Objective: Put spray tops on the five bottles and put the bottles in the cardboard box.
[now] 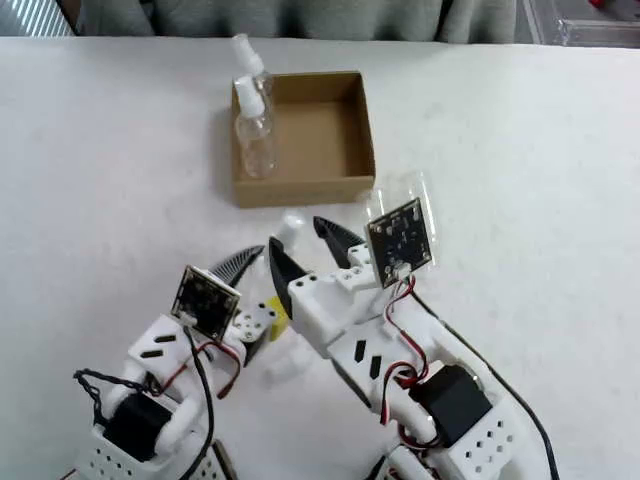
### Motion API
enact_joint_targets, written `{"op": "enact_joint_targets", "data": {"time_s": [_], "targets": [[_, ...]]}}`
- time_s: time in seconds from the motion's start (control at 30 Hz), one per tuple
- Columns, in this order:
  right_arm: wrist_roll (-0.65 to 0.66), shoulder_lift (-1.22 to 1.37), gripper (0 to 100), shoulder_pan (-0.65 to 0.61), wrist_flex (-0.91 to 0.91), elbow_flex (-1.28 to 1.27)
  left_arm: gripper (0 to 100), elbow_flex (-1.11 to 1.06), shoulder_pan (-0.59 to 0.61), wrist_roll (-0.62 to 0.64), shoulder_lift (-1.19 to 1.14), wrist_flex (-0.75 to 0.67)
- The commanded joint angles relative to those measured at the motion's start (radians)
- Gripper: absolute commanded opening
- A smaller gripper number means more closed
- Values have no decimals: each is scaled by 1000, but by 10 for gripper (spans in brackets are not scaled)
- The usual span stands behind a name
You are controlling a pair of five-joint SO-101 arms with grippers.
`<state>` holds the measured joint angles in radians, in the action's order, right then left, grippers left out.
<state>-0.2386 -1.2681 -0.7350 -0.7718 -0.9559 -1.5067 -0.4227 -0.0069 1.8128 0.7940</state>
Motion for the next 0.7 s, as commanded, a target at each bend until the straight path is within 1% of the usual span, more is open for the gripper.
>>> {"op": "enact_joint_targets", "data": {"time_s": [0.0, 0.17, 0.23, 0.3, 0.4, 0.43, 0.5, 0.6, 0.67], "targets": [[-2, -24, 201, -8, -2, 74, 102, 5, 13, -11, 15, -29], [-2, -24, 200, -2, -4, 137, 102, 5, 13, -11, 15, -29], [34, -24, 192, -2, -4, 144, 102, 5, 24, -11, 15, -29], [84, -24, 140, -2, 1, 144, 102, 5, 38, -11, 15, -31], [132, -24, 8, -1, 5, 152, 102, 8, 45, -11, 15, -31], [137, -22, 14, 1, -1, 163, 102, 8, 45, -11, 15, -31], [141, -16, 43, 38, -1, 181, 102, 8, 45, -11, 15, -31], [144, -4, 14, 114, 21, 219, 102, 8, 45, -11, 15, -31], [144, 27, 15, 176, 53, 235, 102, 8, 44, -11, 15, -31]]}}
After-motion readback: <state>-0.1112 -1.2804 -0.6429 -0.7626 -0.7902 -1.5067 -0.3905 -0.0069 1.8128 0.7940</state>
